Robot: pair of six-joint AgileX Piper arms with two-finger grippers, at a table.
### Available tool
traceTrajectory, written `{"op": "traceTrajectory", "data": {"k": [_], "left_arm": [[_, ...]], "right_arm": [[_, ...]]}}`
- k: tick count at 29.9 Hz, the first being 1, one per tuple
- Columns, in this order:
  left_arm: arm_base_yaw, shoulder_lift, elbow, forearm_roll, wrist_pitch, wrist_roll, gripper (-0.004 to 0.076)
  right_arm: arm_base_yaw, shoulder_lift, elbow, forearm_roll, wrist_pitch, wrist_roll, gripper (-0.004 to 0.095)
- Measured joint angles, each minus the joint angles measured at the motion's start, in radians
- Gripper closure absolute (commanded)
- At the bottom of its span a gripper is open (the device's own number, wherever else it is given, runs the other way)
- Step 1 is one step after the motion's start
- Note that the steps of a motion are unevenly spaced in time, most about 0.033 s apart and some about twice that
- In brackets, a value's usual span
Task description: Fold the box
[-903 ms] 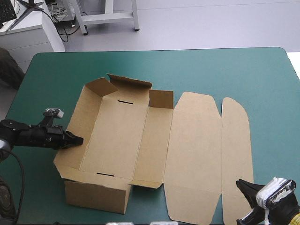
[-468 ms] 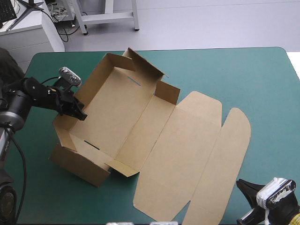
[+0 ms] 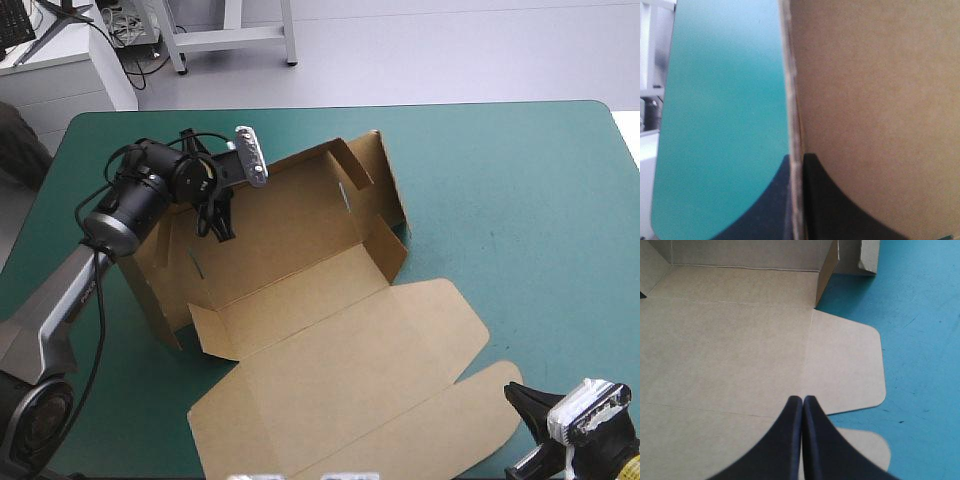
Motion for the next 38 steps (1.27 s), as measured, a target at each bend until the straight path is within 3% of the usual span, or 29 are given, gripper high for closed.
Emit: {"op": "traceTrajectory", "data": {"k": [13,21,24,33,38], "left_arm": [[-0.296,-0.041,-0.004,0.207,-0.014,0.017,0.0734],[-0.412,-0.146,0.115,0.308,-0.061,-0.029,0.0734],[-0.422,-0.195,0.200,0.340,-0.122,-0.064,0.0734],[-0.422,-0.299,0.517,0.668,-0.439,-0.296,0.0734],[-0.422,-0.308,0.620,1.011,-0.527,-0.576,0.0734]], "right_arm": [[0.000,0.000,0.000,0.000,0.000,0.000,0.0927],[0.000,0.000,0.000,0.000,0.000,0.000,0.0927],[0.000,0.000,0.000,0.000,0.000,0.000,0.0927],[0.000,0.000,0.000,0.000,0.000,0.007,0.0927],[0.000,0.000,0.000,0.000,0.000,0.008,0.0927]]}}
